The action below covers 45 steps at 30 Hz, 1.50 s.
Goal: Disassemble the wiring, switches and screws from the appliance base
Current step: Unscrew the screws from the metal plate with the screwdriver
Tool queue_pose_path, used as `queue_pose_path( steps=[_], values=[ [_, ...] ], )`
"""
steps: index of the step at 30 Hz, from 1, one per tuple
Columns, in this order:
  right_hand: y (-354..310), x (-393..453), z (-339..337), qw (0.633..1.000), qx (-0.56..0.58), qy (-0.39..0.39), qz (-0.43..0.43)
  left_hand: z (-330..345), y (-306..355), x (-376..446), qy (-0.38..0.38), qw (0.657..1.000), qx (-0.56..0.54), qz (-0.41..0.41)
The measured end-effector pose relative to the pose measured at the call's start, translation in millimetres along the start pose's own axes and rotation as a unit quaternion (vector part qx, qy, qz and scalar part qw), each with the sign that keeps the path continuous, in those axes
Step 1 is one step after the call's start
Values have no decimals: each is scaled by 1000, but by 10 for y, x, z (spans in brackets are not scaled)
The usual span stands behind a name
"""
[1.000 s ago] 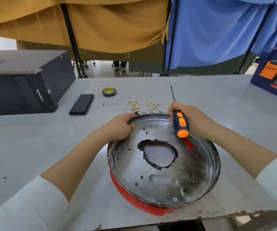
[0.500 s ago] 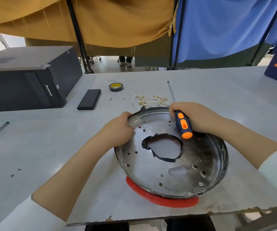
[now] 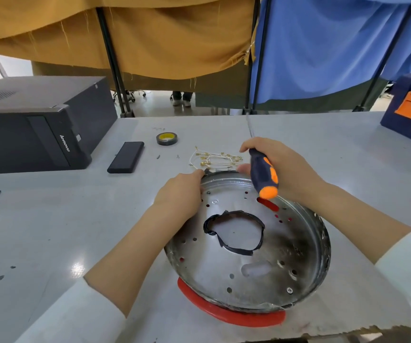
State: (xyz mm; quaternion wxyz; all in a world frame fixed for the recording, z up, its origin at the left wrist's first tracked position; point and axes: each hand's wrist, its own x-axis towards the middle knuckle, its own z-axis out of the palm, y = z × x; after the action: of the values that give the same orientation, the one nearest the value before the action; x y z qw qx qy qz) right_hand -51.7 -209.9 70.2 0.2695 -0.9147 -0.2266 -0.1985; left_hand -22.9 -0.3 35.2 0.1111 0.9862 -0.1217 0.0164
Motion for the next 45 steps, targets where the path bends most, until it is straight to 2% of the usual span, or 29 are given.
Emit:
queue_pose_path(
  steps=[6,11,17,22,28,45],
  values=[
    [-233,211,68,988,124,75,50,-11,-1,-3,-2,1000,-13,3],
    [-316,375,-31,977,110,183,28,-2,-8,7,-4,999,-46,3],
    [-470,445,-112,934,249,254,41,24,-29,21,-5,997,-76,3],
    [-508,416,-124,937,262,227,44,63,-38,63,7,998,-65,2],
    [-520,440,-75,954,225,190,52,94,-57,75,12,997,-79,0],
    [-496,462,54,961,204,185,31,105,-58,85,22,997,-70,10]
  ],
)
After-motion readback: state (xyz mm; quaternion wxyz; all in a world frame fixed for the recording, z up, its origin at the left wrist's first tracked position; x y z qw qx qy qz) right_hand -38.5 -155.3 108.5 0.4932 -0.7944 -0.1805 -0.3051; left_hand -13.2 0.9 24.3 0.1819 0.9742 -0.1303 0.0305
